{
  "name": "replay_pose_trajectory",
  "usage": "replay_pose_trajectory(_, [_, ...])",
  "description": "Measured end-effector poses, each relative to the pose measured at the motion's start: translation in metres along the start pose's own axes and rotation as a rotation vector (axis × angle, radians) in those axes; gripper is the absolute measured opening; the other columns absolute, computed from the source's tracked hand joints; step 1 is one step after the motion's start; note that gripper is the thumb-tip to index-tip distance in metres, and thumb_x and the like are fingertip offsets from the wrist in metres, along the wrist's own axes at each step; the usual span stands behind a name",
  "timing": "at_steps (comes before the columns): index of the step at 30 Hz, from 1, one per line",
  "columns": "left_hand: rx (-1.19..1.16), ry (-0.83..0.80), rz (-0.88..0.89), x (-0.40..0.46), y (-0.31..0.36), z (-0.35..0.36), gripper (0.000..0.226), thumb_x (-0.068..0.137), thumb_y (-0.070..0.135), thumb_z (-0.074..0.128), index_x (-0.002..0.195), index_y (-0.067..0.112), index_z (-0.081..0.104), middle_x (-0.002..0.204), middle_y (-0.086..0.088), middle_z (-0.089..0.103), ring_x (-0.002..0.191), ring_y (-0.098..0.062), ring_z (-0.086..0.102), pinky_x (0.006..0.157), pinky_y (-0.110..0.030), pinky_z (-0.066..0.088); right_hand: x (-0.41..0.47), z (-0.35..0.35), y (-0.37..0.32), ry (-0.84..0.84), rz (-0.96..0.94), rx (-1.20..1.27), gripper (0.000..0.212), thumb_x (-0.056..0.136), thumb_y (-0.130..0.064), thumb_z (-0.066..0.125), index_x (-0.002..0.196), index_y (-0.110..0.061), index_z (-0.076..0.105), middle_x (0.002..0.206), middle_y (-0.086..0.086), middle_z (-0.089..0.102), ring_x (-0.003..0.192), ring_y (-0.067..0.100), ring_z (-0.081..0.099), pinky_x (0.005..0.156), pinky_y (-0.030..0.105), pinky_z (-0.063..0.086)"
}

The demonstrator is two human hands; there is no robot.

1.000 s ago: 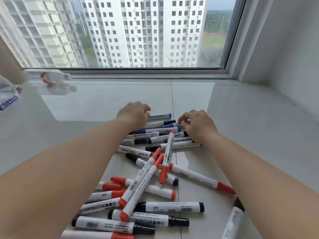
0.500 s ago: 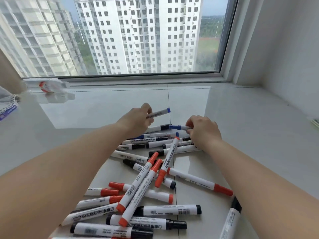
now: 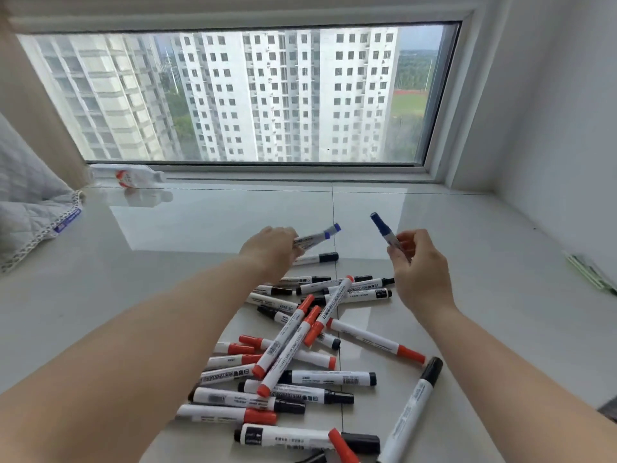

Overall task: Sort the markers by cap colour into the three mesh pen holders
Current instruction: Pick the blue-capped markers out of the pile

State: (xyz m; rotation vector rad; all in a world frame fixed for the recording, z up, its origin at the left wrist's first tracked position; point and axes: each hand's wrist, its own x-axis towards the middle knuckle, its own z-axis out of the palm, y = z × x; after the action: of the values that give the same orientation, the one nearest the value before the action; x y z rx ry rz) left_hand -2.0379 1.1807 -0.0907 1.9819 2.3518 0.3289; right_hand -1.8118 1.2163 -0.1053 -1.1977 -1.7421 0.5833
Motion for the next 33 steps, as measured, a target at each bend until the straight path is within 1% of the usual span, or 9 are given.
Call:
replay_pose_trajectory(4, [-0.253,0.097,-0.117,-0.058,-0.012,-0.045,0.014,0.095,0.033,0.04,0.098,0.02,0.043,0.079,0.0,0.051,0.069,-0.017,0.048,0.055,-0.032,0.032,-0.037,-0.005,-0.053,-0.024,-0.016,0.134,0.007,0.093,-0.018,0.052,0.097,-0.019,0.046,0.08,-0.012,0.052,0.07,0.004,0.051,0.057,0.012,0.038])
replay_pose_trajectory(6, [-0.317,0.108,-0.151,-0.099,-0.028,-0.066,0.014,0.095,0.034,0.041,0.094,0.021,0.042,0.075,0.001,0.052,0.064,-0.015,0.048,0.051,-0.031,0.033,-0.063,-0.004,-0.081,-0.054,-0.001,0.201,0.007,0.093,-0.018,0.051,0.097,-0.019,0.045,0.079,-0.013,0.052,0.066,0.003,0.05,0.051,0.009,0.04])
replay_pose_trajectory(10, [-0.483,0.145,-0.239,-0.19,-0.073,-0.097,0.016,0.095,0.033,0.042,0.09,0.019,0.043,0.081,-0.002,0.056,0.074,-0.021,0.054,0.062,-0.033,0.042,-0.124,0.007,-0.127,-0.221,0.083,0.235,0.007,0.094,-0.017,0.047,0.101,-0.016,0.049,0.074,0.0,0.053,0.055,0.012,0.046,0.044,0.019,0.038])
replay_pose_trajectory(13, [-0.496,0.236,-0.352,-0.255,-0.11,-0.109,0.018,0.094,0.032,0.044,0.093,0.014,0.044,0.073,-0.001,0.054,0.068,-0.022,0.054,0.056,-0.029,0.039,-0.177,0.024,-0.151,-0.439,0.127,0.104,0.011,0.095,-0.016,0.044,0.098,-0.016,0.054,0.071,0.002,0.054,0.056,0.013,0.045,0.044,0.023,0.036])
replay_pose_trajectory(16, [-0.431,0.259,-0.494,-0.315,-0.147,-0.107,0.02,0.093,0.034,0.044,0.095,0.014,0.044,0.075,-0.002,0.053,0.071,-0.024,0.051,0.055,-0.032,0.033,-0.228,0.048,-0.169,-0.599,0.097,-0.029,0.023,0.092,-0.008,0.041,0.106,-0.014,0.059,0.079,0.002,0.058,0.066,0.016,0.05,0.053,0.026,0.036])
replay_pose_trajectory(18, [-0.383,0.223,-0.601,-0.349,-0.169,-0.101,0.024,0.093,0.036,0.043,0.102,0.013,0.044,0.085,-0.006,0.055,0.077,-0.026,0.05,0.06,-0.033,0.033,-0.255,0.063,-0.175,-0.627,0.049,-0.161,0.039,0.089,-0.004,0.04,0.124,-0.014,0.053,0.108,0.007,0.06,0.096,0.024,0.055,0.075,0.029,0.042])
replay_pose_trajectory(20, [-0.335,0.17,-0.684,-0.377,-0.188,-0.093,0.03,0.094,0.035,0.042,0.113,0.012,0.043,0.099,-0.012,0.056,0.083,-0.027,0.05,0.067,-0.033,0.036,-0.272,0.074,-0.175,-0.63,0.02,-0.275,0.054,0.088,-0.005,0.041,0.139,-0.021,0.038,0.13,0.007,0.049,0.116,0.026,0.048,0.091,0.033,0.04])
replay_pose_trajectory(25, [-0.297,0.001,-0.802,-0.418,-0.218,-0.068,0.04,0.093,0.035,0.04,0.125,0.011,0.039,0.115,-0.014,0.057,0.096,-0.028,0.053,0.076,-0.032,0.039,-0.28,0.093,-0.172,-0.596,-0.01,-0.64,0.051,0.096,-0.014,0.032,0.146,-0.022,0.022,0.137,0.011,0.037,0.119,0.032,0.037,0.095,0.037,0.037])
replay_pose_trajectory(33, [-0.14,-0.042,-0.728,-0.42,-0.213,-0.039,0.037,0.094,0.035,0.037,0.123,0.013,0.042,0.127,-0.008,0.054,0.11,-0.028,0.053,0.082,-0.033,0.041,-0.313,0.128,-0.204,-0.636,-0.133,-0.638,0.055,0.095,-0.007,0.029,0.147,-0.02,0.016,0.132,0.011,0.036,0.115,0.028,0.037,0.09,0.033,0.04])
